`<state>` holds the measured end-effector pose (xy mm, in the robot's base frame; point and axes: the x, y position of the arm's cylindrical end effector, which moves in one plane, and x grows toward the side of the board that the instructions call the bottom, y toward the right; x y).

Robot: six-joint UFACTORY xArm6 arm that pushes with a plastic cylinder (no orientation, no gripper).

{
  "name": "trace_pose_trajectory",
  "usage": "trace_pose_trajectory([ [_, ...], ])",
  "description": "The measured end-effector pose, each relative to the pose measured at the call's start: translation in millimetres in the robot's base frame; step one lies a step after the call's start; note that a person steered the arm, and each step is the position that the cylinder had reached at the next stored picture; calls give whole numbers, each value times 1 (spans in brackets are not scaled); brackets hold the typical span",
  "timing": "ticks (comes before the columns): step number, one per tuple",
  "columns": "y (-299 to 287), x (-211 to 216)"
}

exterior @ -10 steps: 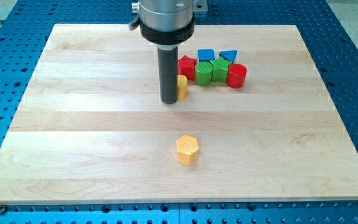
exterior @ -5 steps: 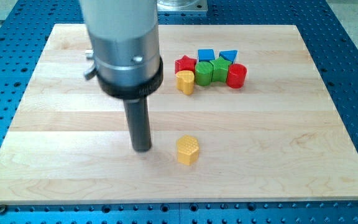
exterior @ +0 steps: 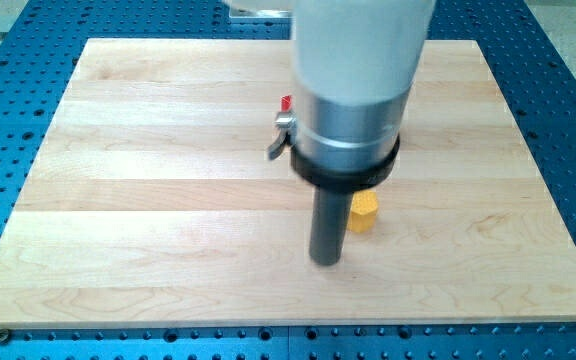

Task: Slide the yellow blocks towards the green circle

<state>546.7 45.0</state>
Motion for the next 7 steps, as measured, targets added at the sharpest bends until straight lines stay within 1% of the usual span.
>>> trace_pose_trajectory([
  [1, 0, -38],
  [2, 0, 1],
  [3, 26, 20],
  [4, 43, -38],
  [5, 18, -81],
  [6, 14, -54],
  [7, -4, -67],
])
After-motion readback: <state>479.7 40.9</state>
